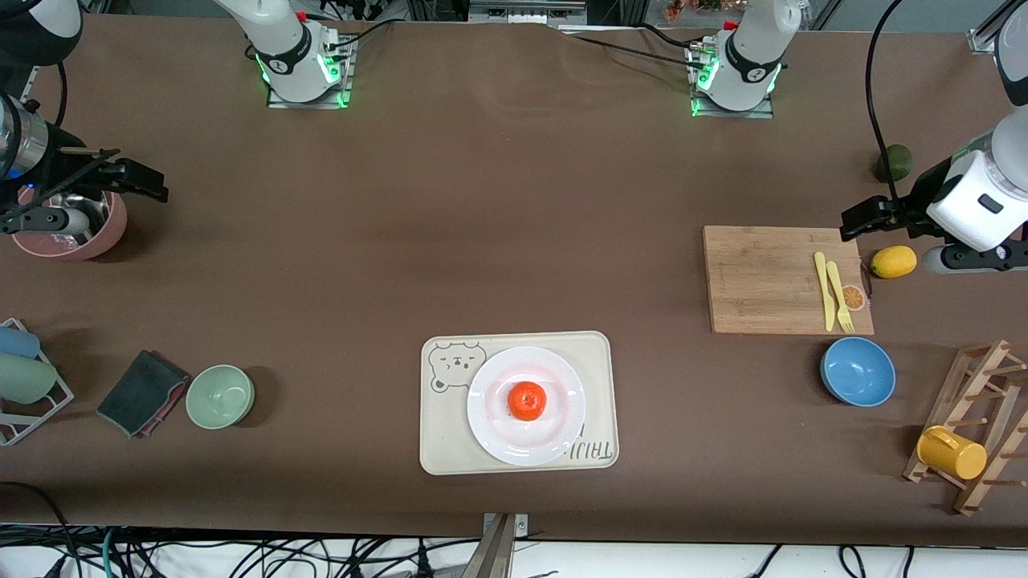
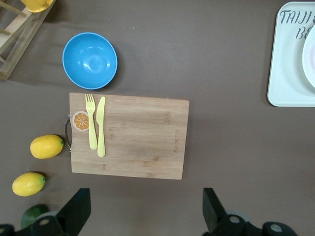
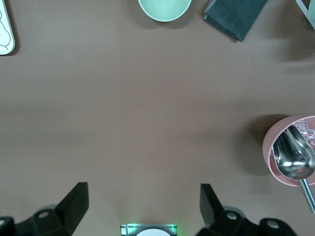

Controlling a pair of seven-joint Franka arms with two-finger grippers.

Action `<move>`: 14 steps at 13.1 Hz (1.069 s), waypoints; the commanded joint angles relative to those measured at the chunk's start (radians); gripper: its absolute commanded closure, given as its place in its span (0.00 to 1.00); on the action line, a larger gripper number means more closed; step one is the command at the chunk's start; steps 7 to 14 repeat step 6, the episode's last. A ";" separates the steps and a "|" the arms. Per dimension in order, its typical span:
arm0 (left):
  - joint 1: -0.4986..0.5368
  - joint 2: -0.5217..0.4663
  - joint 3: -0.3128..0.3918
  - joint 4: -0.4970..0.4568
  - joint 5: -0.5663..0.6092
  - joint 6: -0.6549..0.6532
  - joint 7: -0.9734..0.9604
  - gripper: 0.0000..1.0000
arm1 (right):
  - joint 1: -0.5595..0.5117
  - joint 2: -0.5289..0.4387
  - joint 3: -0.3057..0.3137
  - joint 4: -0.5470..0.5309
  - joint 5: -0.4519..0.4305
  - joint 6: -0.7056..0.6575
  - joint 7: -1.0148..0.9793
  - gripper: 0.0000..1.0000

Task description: Place orange and plate with both arms

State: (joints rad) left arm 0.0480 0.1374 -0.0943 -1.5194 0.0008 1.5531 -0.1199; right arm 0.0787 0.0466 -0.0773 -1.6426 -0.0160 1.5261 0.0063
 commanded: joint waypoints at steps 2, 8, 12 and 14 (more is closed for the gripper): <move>0.001 0.010 -0.002 0.027 0.001 -0.019 -0.004 0.00 | -0.008 -0.007 0.011 0.001 0.004 0.002 -0.008 0.00; 0.001 0.010 -0.002 0.027 0.001 -0.019 -0.003 0.00 | -0.007 -0.007 0.013 0.001 0.004 -0.004 -0.005 0.00; 0.001 0.010 -0.002 0.027 0.001 -0.019 -0.003 0.00 | -0.007 -0.007 0.013 0.001 0.004 -0.004 -0.005 0.00; 0.001 0.010 -0.002 0.027 0.001 -0.019 -0.003 0.00 | -0.007 -0.007 0.013 0.001 0.004 -0.004 -0.005 0.00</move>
